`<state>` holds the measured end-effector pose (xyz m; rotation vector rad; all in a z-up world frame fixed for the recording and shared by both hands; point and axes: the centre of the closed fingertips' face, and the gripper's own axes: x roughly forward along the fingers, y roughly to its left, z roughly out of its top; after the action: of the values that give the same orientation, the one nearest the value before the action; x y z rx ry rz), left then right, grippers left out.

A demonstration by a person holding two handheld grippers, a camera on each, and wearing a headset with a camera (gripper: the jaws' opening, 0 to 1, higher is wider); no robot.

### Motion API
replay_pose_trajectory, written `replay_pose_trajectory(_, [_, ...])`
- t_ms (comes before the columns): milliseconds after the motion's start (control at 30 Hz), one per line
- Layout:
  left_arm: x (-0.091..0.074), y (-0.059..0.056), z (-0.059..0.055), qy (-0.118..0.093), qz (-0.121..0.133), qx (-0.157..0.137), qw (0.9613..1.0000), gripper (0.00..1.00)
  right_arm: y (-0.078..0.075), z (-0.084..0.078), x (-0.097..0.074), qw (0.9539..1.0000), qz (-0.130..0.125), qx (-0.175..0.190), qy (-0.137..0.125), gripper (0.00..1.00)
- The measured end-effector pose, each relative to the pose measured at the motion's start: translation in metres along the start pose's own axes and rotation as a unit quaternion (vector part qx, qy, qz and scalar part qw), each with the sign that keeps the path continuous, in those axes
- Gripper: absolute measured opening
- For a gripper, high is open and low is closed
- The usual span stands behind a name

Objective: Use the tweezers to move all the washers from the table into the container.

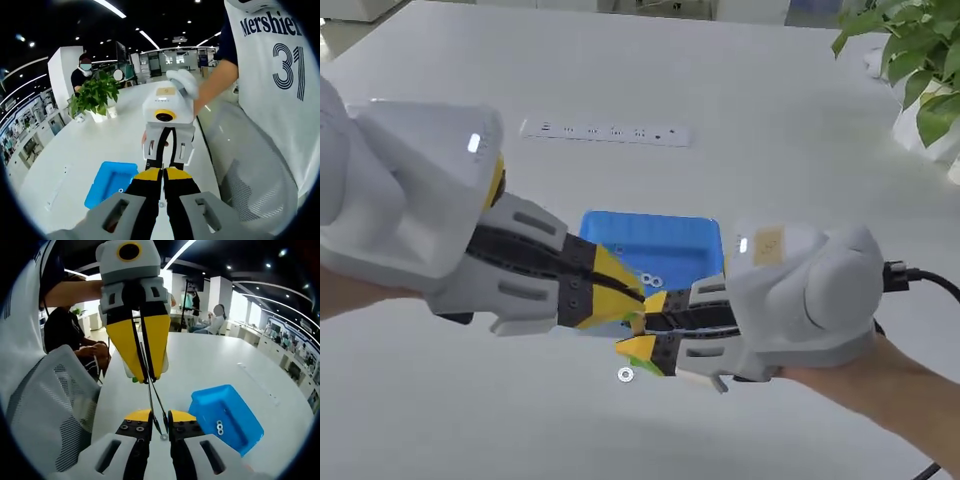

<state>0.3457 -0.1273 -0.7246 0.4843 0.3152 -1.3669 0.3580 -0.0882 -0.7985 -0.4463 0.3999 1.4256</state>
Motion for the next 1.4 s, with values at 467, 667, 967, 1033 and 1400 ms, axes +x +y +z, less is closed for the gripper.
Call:
replay_pose_trajectory(467, [0.007,-0.001,-0.03,0.011,0.0,-0.032,0.9994,0.06,0.002,-0.02,0.023,0.9997,0.011,0.006,0.02,0.14])
replay_pose_trajectory(667, [0.011,0.001,-0.039,0.015,-0.004,-0.043,0.999,0.06,0.0,-0.03,0.028,0.9994,0.013,0.022,0.022,0.14])
replay_pose_trajectory(967, [0.016,0.01,-0.045,0.016,-0.004,-0.05,0.9986,0.06,-0.007,-0.035,0.034,0.9991,0.016,0.03,0.024,0.14])
replay_pose_trajectory(1033, [0.018,0.01,-0.047,0.016,-0.006,-0.052,0.9985,0.06,-0.006,-0.037,0.035,0.999,0.017,0.033,0.025,0.14])
replay_pose_trajectory(1400, [0.023,0.007,-0.053,0.021,-0.01,-0.056,0.9982,0.06,-0.004,-0.044,0.037,0.9985,0.021,0.041,0.031,0.14])
